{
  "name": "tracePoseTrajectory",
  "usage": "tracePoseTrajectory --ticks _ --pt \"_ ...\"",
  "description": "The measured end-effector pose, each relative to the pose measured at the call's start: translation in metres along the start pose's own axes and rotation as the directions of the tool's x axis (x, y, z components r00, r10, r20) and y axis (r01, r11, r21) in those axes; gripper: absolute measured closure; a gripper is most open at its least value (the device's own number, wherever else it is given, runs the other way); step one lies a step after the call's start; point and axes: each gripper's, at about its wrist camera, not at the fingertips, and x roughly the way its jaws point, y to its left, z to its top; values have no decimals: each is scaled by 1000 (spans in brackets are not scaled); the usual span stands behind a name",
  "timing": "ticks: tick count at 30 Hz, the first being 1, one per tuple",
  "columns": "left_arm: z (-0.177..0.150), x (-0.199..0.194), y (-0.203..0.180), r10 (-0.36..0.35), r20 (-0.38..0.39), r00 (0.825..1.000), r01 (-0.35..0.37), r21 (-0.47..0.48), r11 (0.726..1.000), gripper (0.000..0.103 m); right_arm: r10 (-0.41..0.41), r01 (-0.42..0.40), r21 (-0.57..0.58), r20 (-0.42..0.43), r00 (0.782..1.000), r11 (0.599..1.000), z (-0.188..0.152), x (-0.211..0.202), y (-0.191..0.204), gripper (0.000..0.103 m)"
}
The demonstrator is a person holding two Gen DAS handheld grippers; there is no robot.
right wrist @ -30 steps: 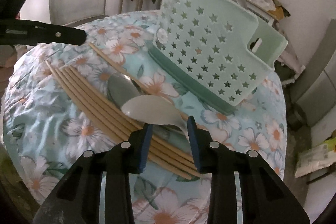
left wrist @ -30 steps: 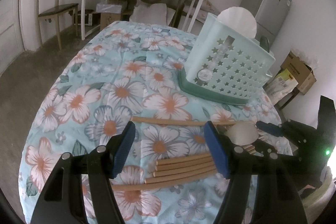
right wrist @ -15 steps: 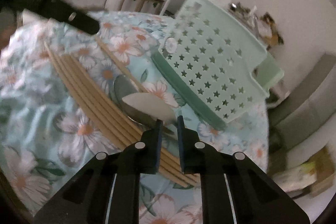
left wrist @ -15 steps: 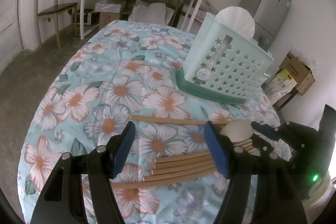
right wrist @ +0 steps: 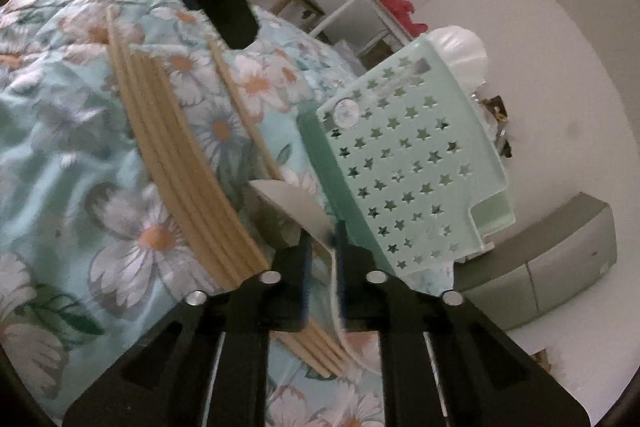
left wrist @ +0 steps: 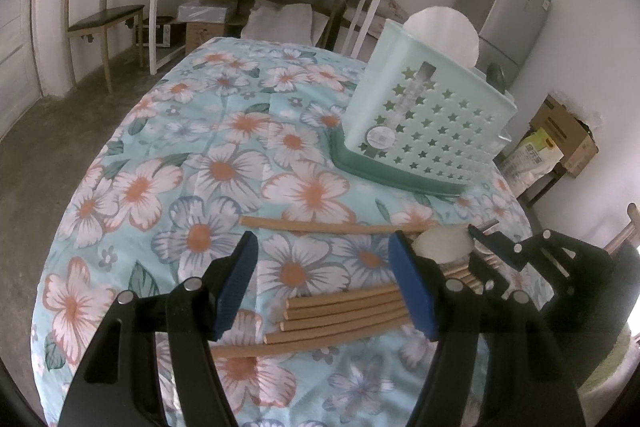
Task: Organize utensils
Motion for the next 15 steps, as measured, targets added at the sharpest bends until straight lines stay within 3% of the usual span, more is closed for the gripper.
tracePoseTrajectory --ticks 6,10,12,15 --pt "1 0 1 -29 -4 1000 29 -14 999 38 -71 67 130 24 997 989 0 -6 -27 102" --pt "1 0 -2 -84 -5 996 84 -31 996 39 -91 79 291 28 995 953 -4 -16 -55 103" --pt "2 0 -4 -120 -8 993 119 -39 992 42 -78 58 415 33 996 908 -8 -21 -75 103" --pt "3 3 -7 -193 -16 981 191 -65 979 47 -41 0 609 53 998 793 -22 -30 -106 103"
